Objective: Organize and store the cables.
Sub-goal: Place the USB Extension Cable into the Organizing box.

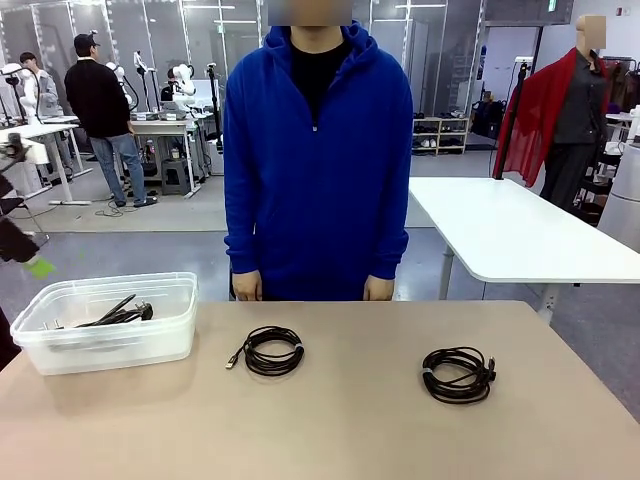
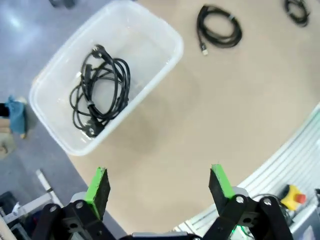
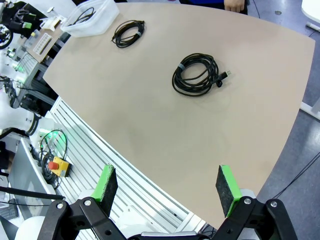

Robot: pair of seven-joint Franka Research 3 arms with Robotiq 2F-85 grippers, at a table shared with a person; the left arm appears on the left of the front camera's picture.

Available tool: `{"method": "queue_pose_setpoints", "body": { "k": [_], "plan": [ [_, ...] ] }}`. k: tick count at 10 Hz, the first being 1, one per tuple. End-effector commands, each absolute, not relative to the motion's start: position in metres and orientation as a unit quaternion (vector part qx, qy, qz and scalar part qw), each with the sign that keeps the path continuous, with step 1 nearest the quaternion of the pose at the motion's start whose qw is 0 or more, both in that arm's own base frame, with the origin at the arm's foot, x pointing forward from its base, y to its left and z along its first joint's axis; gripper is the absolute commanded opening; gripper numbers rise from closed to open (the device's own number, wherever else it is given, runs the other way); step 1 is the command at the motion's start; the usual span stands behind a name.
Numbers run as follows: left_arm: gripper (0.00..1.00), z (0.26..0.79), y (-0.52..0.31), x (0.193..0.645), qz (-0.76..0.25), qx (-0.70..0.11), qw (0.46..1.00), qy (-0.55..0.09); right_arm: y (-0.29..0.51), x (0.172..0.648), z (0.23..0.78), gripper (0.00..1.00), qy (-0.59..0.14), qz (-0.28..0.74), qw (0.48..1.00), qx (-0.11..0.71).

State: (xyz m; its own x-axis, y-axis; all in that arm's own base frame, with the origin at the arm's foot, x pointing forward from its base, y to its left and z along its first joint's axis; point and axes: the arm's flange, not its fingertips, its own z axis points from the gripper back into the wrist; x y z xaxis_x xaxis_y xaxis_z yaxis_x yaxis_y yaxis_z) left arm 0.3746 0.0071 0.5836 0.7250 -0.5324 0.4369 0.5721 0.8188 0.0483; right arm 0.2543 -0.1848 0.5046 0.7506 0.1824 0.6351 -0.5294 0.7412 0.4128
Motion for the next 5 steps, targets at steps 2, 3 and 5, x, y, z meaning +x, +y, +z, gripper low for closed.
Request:
{"method": "queue_pose_setpoints", "body": {
  "k": [2,3,5],
  "plan": [
    [1.00,0.574,0.015,0.351,-0.299,-0.073,0.916,-0.258,-0.186,0.254,0.506,1.00,-0.298,0.207,0.882,0.301],
    [1.00,0.574,0.015,0.337,-0.312,-0.082,0.911,-0.256,-0.186,0.254,0.506,1.00,-0.298,0.207,0.882,0.301],
    [1.00,0.569,0.039,0.317,-0.299,-0.085,0.907,-0.282,-0.186,0.254,0.506,1.00,-0.298,0.207,0.882,0.301]
  ]
}}
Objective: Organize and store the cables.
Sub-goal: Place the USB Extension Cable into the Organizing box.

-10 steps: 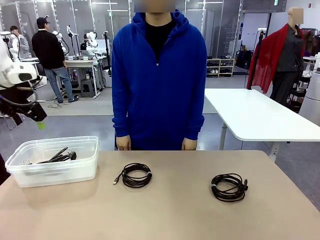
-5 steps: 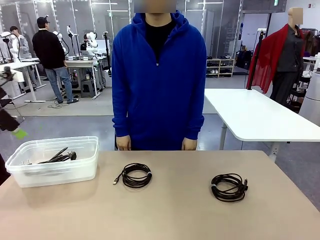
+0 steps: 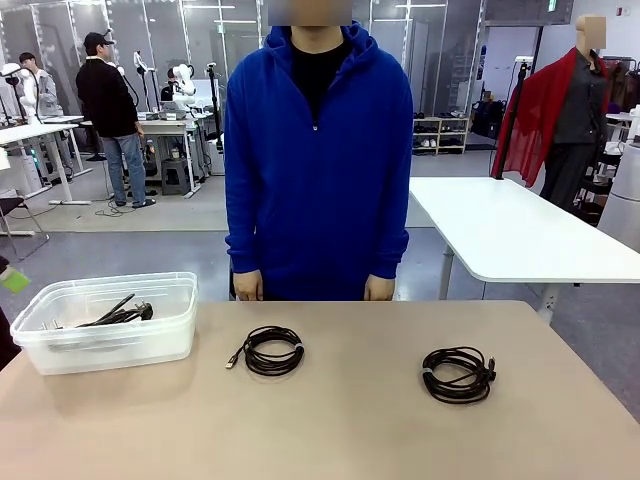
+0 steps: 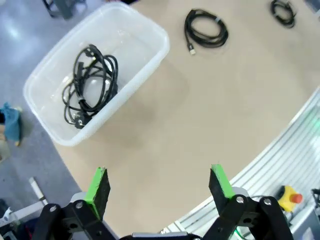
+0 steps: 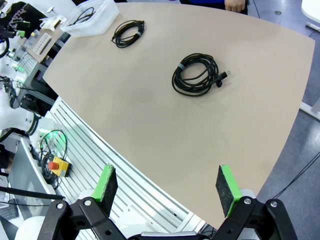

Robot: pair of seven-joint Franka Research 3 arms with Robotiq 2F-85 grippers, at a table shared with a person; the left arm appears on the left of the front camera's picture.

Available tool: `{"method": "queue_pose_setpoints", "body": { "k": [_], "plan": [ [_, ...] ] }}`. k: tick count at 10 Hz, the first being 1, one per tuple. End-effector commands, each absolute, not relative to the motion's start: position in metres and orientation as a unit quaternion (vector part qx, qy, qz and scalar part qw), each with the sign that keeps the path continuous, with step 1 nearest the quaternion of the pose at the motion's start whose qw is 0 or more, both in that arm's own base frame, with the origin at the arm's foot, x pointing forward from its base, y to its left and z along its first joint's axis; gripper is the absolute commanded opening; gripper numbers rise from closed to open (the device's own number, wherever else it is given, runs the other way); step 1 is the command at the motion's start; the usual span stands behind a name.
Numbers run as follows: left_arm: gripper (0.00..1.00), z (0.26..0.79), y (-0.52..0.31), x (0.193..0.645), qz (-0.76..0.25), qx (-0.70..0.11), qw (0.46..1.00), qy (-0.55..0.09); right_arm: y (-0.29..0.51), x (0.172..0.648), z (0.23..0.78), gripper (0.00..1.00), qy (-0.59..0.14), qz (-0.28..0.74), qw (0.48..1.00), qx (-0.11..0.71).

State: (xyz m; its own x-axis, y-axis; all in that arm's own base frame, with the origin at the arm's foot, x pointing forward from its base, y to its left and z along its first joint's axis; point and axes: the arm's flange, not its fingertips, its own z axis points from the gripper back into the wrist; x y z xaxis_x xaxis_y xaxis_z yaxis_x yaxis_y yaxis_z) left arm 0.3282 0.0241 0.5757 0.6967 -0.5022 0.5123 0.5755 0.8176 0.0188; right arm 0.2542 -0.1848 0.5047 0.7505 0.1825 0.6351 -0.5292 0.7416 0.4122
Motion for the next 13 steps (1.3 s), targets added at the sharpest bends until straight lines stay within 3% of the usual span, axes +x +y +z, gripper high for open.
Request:
{"method": "queue_pose_setpoints", "body": {
  "k": [1,4,9,13],
  "plan": [
    [1.00,0.566,0.057,0.306,-0.357,-0.109,0.887,-0.270,-0.186,0.254,0.506,1.00,-0.298,0.207,0.882,0.301],
    [1.00,0.553,0.092,0.305,-0.444,-0.095,0.827,-0.332,-0.186,0.254,0.506,1.00,-0.298,0.207,0.882,0.301],
    [1.00,0.558,0.085,0.323,-0.422,-0.122,0.837,-0.325,-0.186,0.254,0.506,1.00,-0.298,0.207,0.882,0.301],
    [1.00,0.552,0.089,0.311,-0.430,-0.099,0.838,-0.321,-0.186,0.254,0.506,1.00,-0.298,0.207,0.882,0.301]
  ]
}}
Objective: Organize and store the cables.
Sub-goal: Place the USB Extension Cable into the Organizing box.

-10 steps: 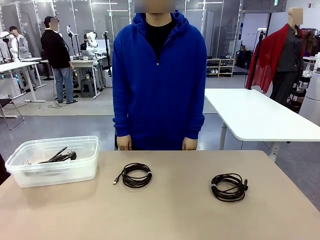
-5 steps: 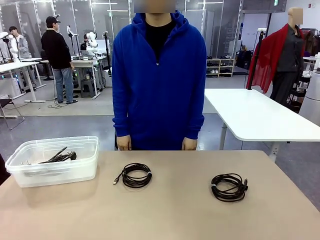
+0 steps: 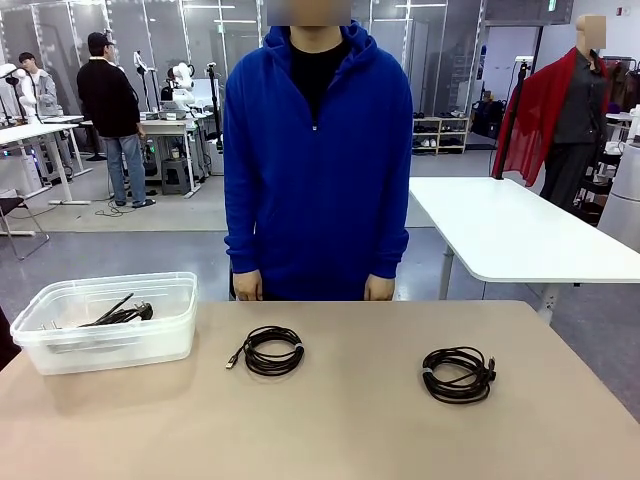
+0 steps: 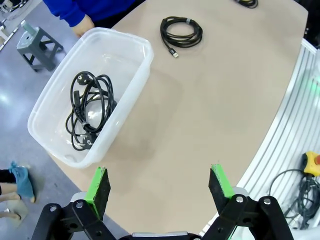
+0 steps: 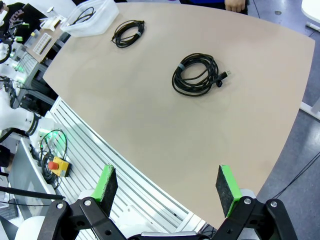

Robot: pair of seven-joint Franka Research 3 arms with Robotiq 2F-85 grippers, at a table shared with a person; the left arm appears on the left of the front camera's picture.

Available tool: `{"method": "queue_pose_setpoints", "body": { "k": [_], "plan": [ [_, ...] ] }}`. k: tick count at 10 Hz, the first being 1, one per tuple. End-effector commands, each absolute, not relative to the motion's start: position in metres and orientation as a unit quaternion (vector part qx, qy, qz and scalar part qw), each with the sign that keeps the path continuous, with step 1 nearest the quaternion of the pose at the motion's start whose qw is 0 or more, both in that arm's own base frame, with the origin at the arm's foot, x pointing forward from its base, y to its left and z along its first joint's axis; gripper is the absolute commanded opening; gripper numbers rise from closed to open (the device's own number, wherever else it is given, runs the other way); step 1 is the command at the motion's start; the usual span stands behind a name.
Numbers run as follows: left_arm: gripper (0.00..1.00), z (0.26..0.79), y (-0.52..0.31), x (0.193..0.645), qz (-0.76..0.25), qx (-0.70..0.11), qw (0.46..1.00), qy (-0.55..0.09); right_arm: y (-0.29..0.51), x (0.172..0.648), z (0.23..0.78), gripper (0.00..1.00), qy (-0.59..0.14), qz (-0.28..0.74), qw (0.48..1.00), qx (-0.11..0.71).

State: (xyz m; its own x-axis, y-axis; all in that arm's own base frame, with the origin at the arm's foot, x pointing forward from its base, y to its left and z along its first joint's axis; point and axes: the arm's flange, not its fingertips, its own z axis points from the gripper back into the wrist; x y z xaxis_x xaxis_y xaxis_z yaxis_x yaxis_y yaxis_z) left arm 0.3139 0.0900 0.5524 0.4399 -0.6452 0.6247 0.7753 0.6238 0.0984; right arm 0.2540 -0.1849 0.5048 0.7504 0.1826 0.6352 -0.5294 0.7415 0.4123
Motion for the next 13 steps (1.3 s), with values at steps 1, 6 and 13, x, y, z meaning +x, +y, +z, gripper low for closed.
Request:
{"method": "queue_pose_setpoints", "body": {
  "k": [1,6,13],
  "plan": [
    [1.00,0.552,0.089,0.311,-0.430,-0.099,0.838,-0.321,-0.186,0.254,0.506,1.00,-0.298,0.207,0.882,0.301],
    [1.00,0.552,0.089,0.311,-0.430,-0.099,0.838,-0.321,-0.186,0.254,0.506,1.00,-0.298,0.207,0.882,0.301],
    [1.00,0.563,0.068,0.311,-0.445,-0.080,0.835,-0.313,-0.186,0.254,0.506,1.00,-0.298,0.207,0.882,0.301]
  ]
}}
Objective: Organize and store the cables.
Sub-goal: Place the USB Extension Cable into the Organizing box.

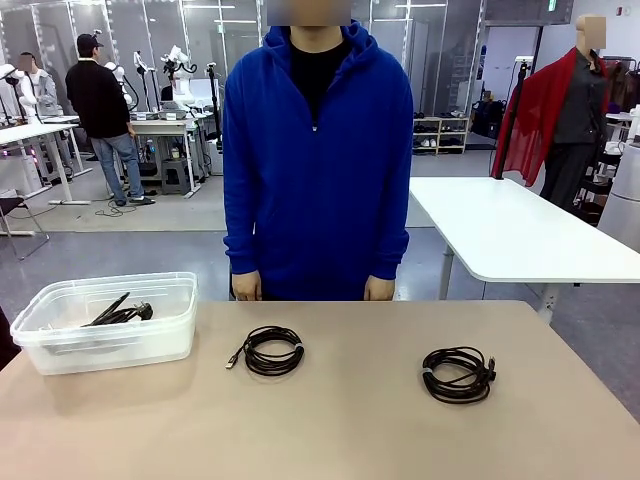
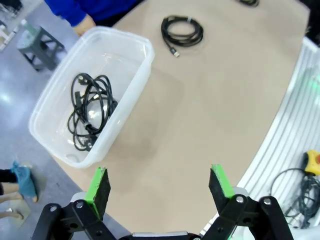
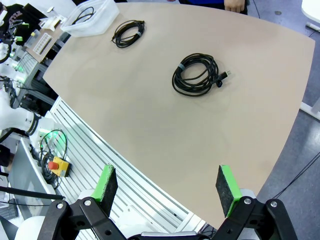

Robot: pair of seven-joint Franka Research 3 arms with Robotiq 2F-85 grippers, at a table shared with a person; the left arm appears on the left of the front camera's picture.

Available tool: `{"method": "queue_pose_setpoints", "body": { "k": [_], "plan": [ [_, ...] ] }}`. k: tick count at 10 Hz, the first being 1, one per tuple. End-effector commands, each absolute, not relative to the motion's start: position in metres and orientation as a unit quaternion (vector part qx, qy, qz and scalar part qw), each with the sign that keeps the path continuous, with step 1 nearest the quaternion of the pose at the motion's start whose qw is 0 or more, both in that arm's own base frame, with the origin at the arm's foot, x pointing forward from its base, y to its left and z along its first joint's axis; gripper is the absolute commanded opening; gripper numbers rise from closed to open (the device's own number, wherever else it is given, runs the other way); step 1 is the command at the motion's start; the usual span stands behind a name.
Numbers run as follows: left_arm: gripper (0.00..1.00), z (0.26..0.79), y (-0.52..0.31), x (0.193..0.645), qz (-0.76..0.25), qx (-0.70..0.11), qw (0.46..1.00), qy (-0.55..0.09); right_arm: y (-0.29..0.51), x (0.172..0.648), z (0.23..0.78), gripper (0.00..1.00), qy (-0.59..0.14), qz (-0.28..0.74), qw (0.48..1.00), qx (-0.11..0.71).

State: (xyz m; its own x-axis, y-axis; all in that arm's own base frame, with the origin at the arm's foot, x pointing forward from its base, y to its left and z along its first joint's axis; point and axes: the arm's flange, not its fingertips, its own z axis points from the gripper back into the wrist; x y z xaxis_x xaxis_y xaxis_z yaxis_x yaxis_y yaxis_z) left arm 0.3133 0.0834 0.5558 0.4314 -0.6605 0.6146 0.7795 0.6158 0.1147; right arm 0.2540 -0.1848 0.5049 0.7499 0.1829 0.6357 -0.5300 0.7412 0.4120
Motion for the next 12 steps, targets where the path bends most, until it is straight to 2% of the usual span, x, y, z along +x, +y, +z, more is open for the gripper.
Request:
{"method": "queue_pose_setpoints", "body": {
  "k": [1,4,7,12],
  "plan": [
    [1.00,0.571,0.042,0.313,-0.460,-0.093,0.818,-0.332,-0.186,0.254,0.506,1.00,-0.298,0.207,0.882,0.301],
    [1.00,0.579,-0.056,0.335,-0.513,-0.097,0.809,-0.271,-0.186,0.254,0.506,1.00,-0.298,0.207,0.882,0.301],
    [1.00,0.581,-0.154,0.368,-0.546,-0.048,0.806,-0.223,-0.186,0.254,0.506,1.00,-0.298,0.207,0.882,0.301],
    [1.00,0.539,-0.274,0.395,-0.564,-0.019,0.811,-0.154,-0.186,0.254,0.506,1.00,-0.298,0.207,0.882,0.301]
  ]
}}
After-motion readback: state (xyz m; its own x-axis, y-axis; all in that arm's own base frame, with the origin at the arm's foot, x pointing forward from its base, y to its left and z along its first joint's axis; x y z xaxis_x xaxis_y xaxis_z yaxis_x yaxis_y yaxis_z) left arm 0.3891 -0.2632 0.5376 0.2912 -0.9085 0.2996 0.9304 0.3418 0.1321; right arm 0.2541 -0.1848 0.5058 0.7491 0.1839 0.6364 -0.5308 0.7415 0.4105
